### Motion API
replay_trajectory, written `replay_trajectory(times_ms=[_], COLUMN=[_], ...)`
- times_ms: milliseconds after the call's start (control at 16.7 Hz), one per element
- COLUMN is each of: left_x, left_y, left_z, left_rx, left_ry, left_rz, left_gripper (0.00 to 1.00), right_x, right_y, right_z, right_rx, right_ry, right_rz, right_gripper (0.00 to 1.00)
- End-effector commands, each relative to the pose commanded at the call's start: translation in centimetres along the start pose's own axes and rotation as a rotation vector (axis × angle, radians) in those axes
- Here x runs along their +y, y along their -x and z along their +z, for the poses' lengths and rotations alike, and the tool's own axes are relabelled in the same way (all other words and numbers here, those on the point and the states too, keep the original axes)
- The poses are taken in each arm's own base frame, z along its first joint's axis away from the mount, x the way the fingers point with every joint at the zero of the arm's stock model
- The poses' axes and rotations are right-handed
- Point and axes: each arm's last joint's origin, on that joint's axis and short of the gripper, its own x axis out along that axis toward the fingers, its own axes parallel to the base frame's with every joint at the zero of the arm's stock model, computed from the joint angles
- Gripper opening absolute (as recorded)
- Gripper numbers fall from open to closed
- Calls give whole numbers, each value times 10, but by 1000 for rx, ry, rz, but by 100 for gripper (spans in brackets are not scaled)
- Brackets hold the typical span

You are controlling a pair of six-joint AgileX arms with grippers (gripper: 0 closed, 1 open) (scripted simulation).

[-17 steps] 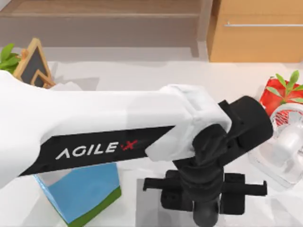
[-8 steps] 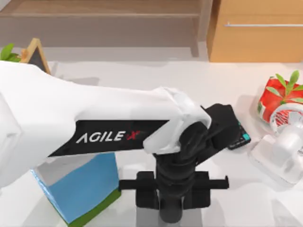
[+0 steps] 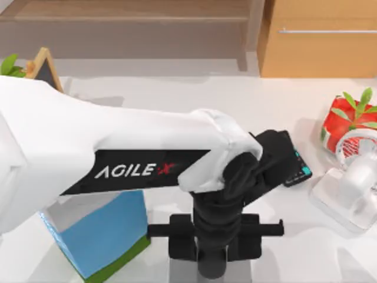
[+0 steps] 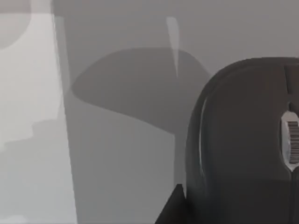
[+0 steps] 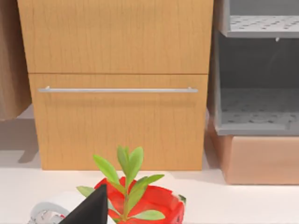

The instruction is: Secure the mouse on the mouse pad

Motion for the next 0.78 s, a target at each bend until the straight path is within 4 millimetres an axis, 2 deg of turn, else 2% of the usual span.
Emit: replay_trajectory(times_ms=[540, 780], left_x=[0, 0], left_y=[0, 0], left_z=[0, 0], left_rx=[0, 0], left_ry=[0, 0], left_rz=[0, 0], left_gripper=[98, 100], right_x=[0, 0], right_y=[0, 0], right_z=[0, 0], right_rx=[0, 0], right_ry=[0, 0], right_rz=[0, 0], right_gripper=[100, 100])
